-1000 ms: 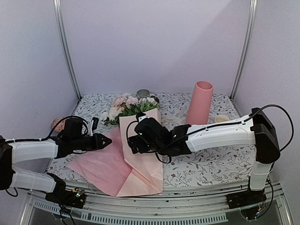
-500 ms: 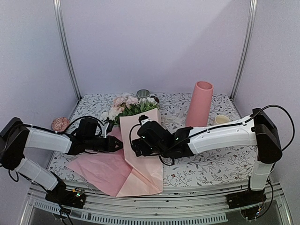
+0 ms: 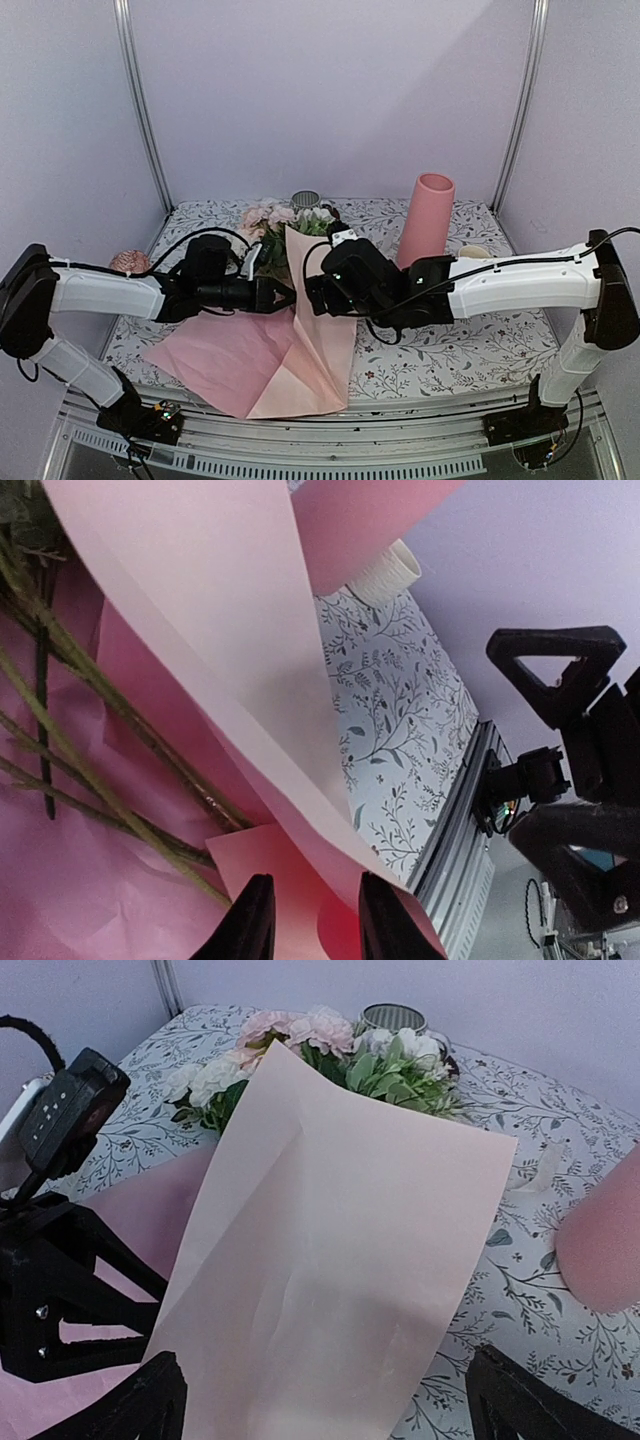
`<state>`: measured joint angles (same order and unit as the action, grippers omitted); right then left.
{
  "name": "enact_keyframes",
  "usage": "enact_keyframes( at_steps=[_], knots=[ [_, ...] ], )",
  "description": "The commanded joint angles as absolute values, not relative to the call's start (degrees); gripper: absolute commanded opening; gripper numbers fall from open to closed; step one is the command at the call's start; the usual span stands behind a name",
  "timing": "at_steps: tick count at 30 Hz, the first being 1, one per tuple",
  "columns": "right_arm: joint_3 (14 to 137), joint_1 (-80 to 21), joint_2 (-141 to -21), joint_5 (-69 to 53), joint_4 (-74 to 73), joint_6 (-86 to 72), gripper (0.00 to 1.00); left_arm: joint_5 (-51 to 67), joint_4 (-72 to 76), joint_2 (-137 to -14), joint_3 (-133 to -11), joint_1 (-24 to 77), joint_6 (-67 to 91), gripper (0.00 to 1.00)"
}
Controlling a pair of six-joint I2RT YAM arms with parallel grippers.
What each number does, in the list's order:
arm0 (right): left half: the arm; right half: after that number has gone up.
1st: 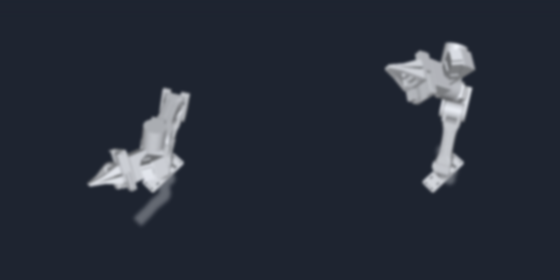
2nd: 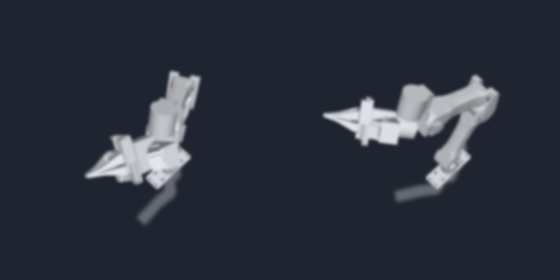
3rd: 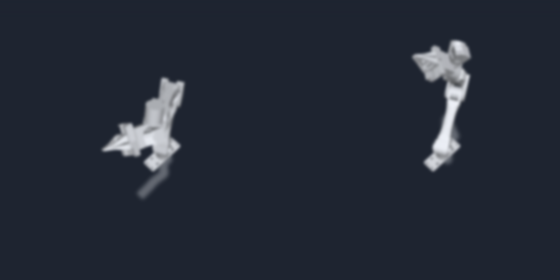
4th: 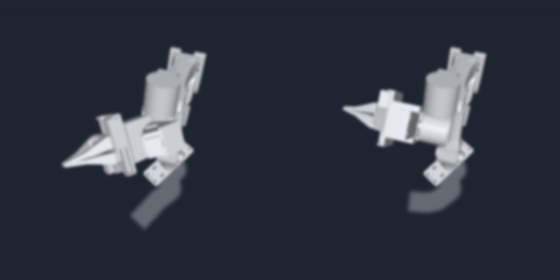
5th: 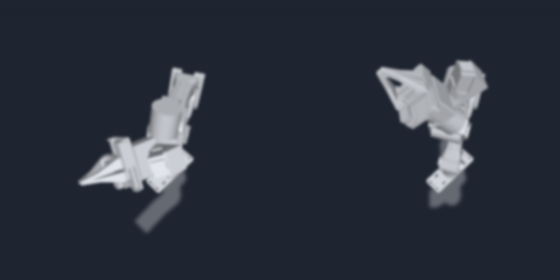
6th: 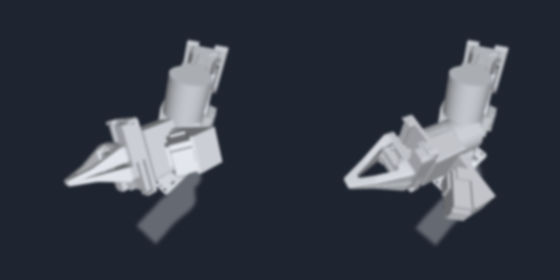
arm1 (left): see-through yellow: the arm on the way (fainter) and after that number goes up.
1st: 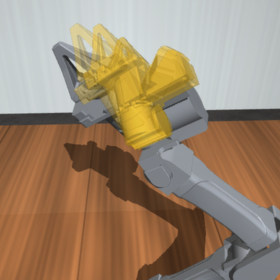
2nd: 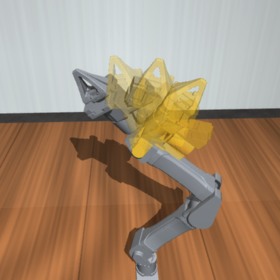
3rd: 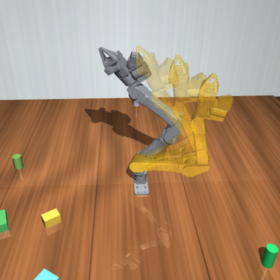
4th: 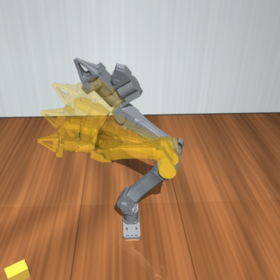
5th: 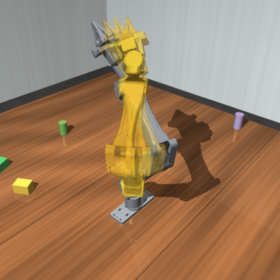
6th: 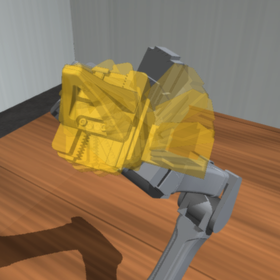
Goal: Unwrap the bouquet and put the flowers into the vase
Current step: Unfold the two-thirds folded wrapping paper from the folded wrapping paper.
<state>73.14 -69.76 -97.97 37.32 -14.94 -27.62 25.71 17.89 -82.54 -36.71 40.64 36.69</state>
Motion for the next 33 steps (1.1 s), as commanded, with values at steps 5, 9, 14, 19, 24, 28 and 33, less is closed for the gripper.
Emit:
enact_keyframes(
  at_steps=[5, 9, 14, 19, 24, 28, 33],
  knots=[
    [73.82, -68.18, -90.90, 46.04, -31.01, -31.93, 0.99, 23.24, 18.70, -87.84, -42.87, 47.67, 36.03, 0.31],
    [71.99, -66.59, -86.18, 46.58, -33.75, -33.35, 0.99, 22.41, 19.01, -90.95, -46.23, 50.50, 35.74, 0.32],
    [69.98, -65.15, -79.24, 46.46, -34.60, -32.99, 0.99, 21.28, 20.10, -96.02, -50.13, 54.72, 35.91, 0.32],
    [67.52, -63.85, -71.88, 44.43, -34.71, -30.49, 0.99, 21.66, 19.48, -102.51, -55.90, 58.37, 35.56, 0.34],
    [64.30, -61.99, -66.50, 40.25, -33.37, -29.56, 0.99, 23.60, 18.11, -109.81, -61.99, 61.33, 35.60, 0.37],
    [61.06, -60.16, -64.47, 35.56, -31.22, -30.13, 0.99, 23.86, 18.00, -112.08, -63.69, 62.78, 35.82, 0.39],
    [59.17, -58.45, -65.10, 31.45, -30.00, -31.07, 0.99, 21.77, 16.39, -109.35, -63.33, 62.83, 34.39, 0.44]
  ],
)
